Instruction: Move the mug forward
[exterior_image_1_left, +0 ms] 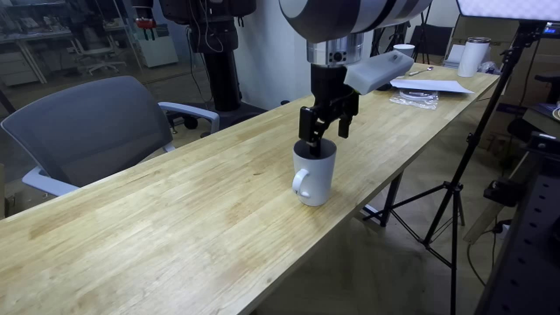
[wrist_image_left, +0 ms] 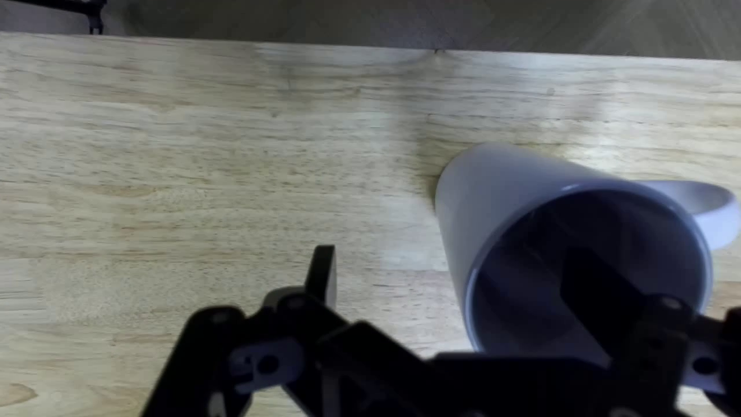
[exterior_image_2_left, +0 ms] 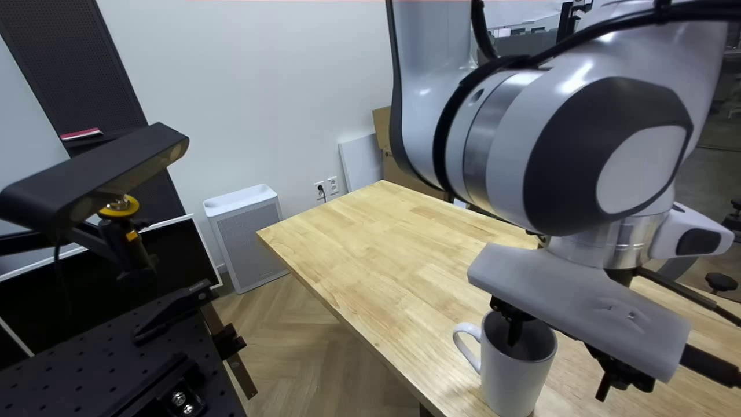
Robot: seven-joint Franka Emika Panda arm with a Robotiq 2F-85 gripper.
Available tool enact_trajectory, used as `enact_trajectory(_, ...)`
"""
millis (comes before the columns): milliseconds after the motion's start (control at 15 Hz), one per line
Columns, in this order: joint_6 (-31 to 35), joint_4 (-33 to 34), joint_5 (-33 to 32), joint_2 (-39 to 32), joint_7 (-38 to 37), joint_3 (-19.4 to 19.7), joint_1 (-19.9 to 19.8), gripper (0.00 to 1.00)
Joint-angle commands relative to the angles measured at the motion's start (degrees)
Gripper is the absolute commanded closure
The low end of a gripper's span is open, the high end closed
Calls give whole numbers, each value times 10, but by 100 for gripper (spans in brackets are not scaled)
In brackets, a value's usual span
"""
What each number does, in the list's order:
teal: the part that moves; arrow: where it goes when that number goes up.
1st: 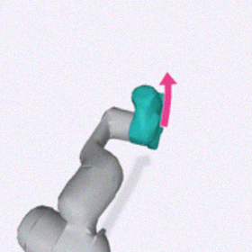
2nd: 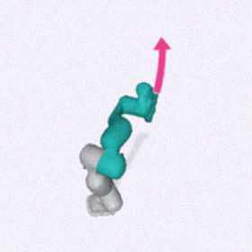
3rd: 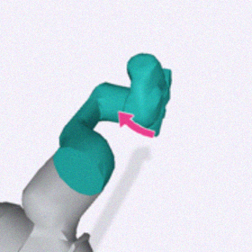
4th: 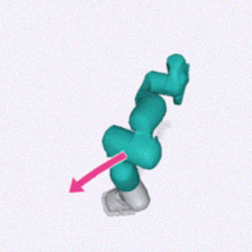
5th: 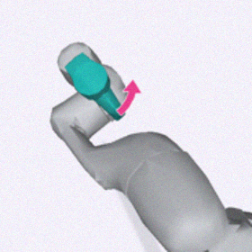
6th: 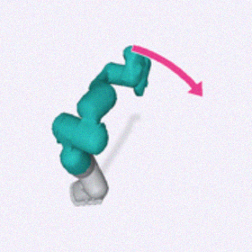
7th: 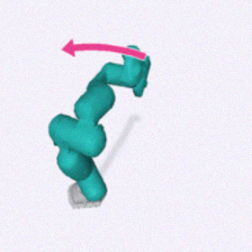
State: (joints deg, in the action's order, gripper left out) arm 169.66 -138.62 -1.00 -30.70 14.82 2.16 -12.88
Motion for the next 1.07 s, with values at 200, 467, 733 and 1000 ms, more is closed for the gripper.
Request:
enact_trajectory(200, 11, 19, -9, -27, -3, -8, -14, 25)
enact_trajectory(467, 10, 25, -11, -36, -6, -4, -12, 47)
enact_trajectory(733, 4, 29, -10, -40, -6, -4, -15, 75)
enact_trajectory(1000, 2, 34, -10, -42, -8, -1, -16, 99)
